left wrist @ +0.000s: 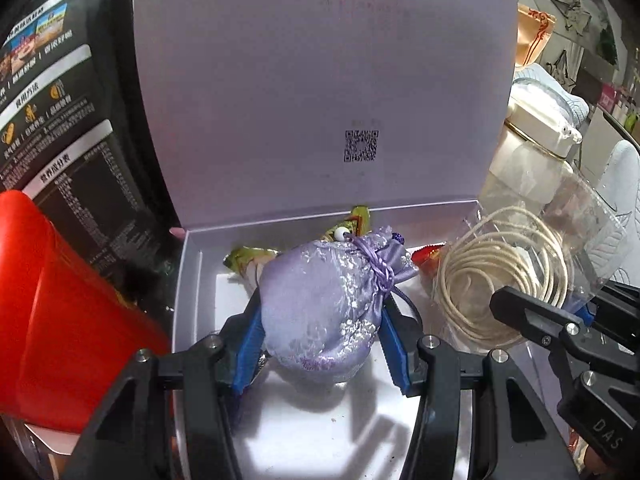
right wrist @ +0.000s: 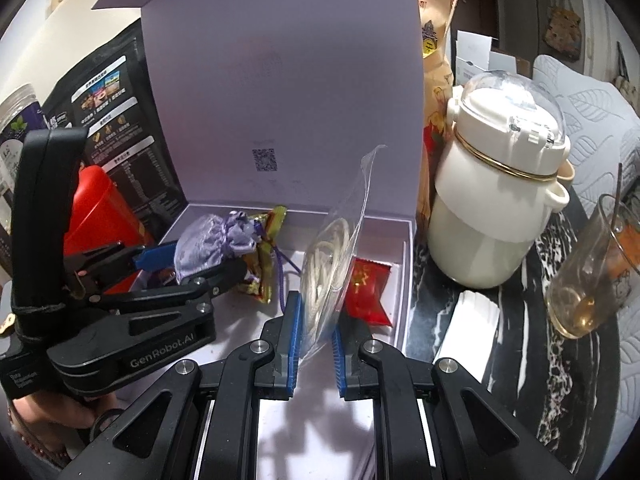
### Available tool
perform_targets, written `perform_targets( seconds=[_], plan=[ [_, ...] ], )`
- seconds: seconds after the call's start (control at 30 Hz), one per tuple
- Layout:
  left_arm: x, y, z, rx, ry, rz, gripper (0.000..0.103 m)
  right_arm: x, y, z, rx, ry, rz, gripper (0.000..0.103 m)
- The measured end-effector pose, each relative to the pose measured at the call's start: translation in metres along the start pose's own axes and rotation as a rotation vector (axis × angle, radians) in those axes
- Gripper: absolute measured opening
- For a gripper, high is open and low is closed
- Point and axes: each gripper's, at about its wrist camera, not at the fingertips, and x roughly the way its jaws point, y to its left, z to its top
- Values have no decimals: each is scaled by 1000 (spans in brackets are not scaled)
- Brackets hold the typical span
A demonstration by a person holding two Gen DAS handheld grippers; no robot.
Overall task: Organize soft objects
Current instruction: 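Open both tools to release the pouch and cord bag in the box, then withdraw both tools from the box and move back over the table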
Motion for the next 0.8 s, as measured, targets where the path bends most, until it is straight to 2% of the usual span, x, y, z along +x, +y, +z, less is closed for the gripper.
perform_targets(
  seconds=[0.23,0.33,0.47,0.5,0.63,0.73,0.8],
  plan=[
    [7,1,9,4,17,24,52,-6,2,0,-3,-15,-33,18],
    [6,-4,11,6,23,26,53,-11,2,0,1,-28,-49,31],
    [7,-4,16,-14,41,21,61,-18,1,1,6,-46,-65,31],
    [7,-4,17,-19,42,22,65,-20,1,2,9,-49,-68,31],
    [2,-4,20,-23,18,27,74,-26,-1,4,23,-53,-89,31],
    [-7,-5,24,-22,-1,28,77,-33,-1,6,21,-62,-104,31],
    [-17,-9,28,-21,-17,34,78,-38,0,7,22,-71,-111,37]
  ],
)
